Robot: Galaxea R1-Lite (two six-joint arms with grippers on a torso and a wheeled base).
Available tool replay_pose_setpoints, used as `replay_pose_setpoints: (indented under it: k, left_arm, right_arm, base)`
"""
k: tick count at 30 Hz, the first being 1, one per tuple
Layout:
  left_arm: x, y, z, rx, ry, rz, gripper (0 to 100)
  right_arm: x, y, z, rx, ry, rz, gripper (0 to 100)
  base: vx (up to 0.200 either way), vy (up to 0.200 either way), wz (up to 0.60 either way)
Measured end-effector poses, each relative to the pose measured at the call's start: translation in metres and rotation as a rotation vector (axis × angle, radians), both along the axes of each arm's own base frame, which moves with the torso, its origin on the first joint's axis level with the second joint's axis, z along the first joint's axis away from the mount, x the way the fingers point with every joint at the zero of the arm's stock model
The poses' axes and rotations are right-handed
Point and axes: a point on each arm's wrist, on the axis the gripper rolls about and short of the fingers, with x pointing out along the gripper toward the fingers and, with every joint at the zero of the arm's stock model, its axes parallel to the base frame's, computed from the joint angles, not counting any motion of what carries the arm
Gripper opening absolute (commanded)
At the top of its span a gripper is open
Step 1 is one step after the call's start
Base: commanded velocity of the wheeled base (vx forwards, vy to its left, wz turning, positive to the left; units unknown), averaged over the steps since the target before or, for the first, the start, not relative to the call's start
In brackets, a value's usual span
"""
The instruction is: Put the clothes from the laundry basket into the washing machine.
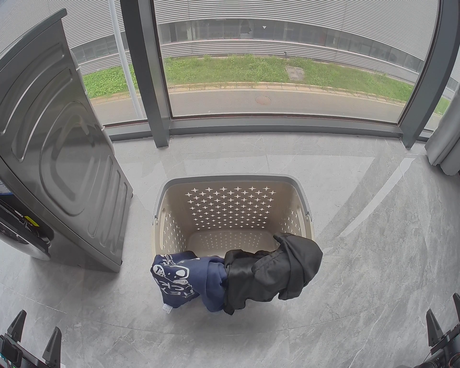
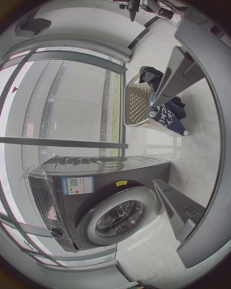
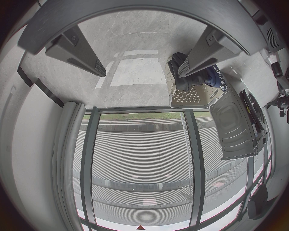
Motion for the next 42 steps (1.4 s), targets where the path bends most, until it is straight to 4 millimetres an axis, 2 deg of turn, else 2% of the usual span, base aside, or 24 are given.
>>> replay_pose_setpoints:
  k: [42]
  left_arm:
    - [0.0,0.0,0.0,0.0,0.001,0.0,100]
  right_arm:
    - [0.0,0.0,0.0,0.0,0.0,0.0,100]
  base:
    - [0.0,0.2,0.0]
